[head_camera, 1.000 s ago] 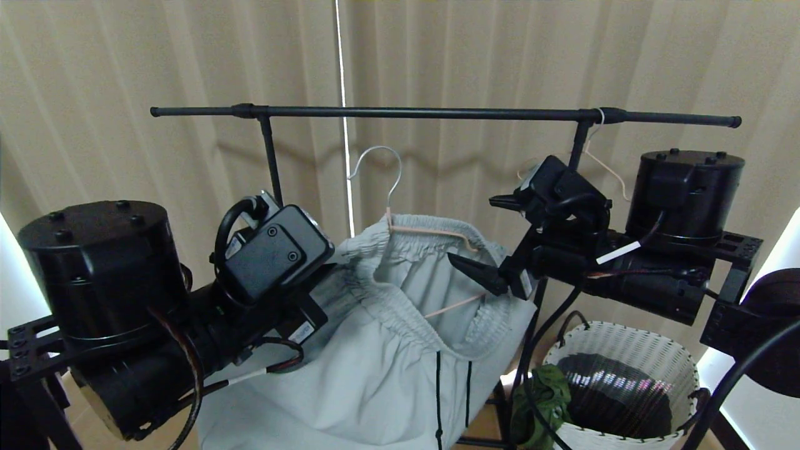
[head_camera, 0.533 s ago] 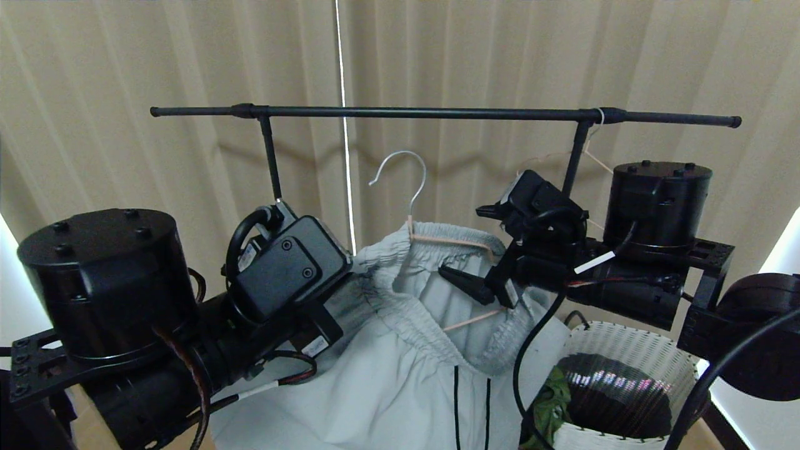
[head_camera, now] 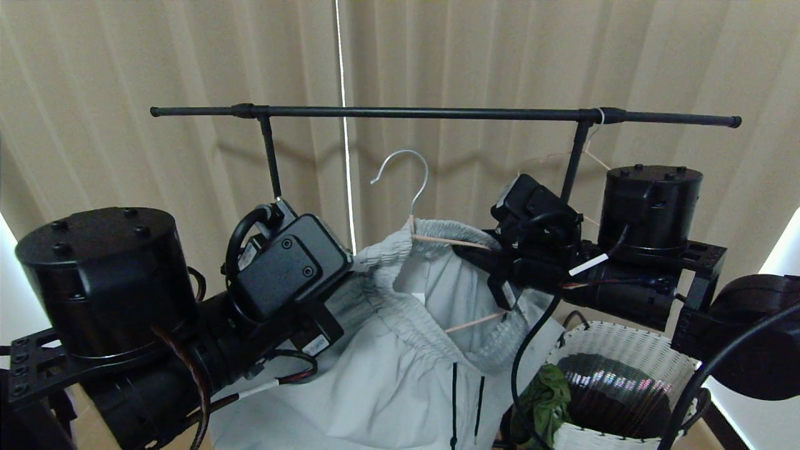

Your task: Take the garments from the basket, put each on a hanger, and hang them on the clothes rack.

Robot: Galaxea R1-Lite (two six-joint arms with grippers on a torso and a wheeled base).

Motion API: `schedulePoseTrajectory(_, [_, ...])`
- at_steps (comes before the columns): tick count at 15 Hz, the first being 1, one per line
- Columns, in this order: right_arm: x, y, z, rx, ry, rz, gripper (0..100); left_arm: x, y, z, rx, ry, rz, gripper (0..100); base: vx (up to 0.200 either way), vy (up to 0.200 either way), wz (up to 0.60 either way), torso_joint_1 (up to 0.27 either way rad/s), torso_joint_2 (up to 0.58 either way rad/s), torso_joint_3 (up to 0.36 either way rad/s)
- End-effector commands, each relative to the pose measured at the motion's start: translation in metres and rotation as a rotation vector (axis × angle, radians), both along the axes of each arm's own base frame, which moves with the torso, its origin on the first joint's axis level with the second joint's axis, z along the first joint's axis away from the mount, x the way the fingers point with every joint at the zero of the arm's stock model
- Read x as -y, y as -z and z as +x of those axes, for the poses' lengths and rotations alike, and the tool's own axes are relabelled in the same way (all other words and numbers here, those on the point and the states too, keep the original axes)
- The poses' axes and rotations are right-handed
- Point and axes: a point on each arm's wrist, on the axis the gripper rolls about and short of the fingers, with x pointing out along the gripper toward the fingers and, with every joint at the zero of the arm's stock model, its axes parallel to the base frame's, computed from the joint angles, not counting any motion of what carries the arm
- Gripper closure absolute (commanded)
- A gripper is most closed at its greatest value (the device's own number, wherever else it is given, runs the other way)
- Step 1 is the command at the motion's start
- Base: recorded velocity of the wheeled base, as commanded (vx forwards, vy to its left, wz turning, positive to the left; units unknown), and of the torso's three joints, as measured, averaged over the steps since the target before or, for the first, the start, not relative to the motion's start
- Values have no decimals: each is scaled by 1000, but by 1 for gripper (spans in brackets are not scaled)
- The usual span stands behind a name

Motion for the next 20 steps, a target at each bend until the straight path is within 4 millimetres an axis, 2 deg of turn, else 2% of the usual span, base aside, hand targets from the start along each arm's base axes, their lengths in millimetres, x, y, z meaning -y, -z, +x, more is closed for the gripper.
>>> schedulePoseTrajectory(1, [0, 0, 0, 0, 0, 1, 100, 0, 0, 0, -1, -1, 1, 100, 0, 0, 0, 0, 0, 0])
schedulePoseTrajectory(7, [0, -1, -1, 3, 0, 5, 100, -1, -1, 1, -5, -8, -12, 100, 0, 0, 0, 0, 0, 0])
schedulePoseTrajectory(8, [1, -4, -2, 9, 0, 9, 100, -1, -2, 1, -17, -12, -41, 0, 0, 0, 0, 0, 0, 0])
schedulePoseTrajectory(12, [5, -9, -5, 24, 12, 18, 100, -6, -4, 4, -57, -46, -126, 0, 0, 0, 0, 0, 0, 0])
schedulePoseTrajectory(14, [11, -12, -4, 33, 44, 19, 100, -10, -10, -1, -85, 3, -207, 0, 0, 0, 0, 0, 0, 0])
schedulePoseTrajectory(20, [41, -20, 8, 56, 156, 27, 100, -40, -23, -2, -63, 9, -277, 0, 0, 0, 0, 0, 0, 0])
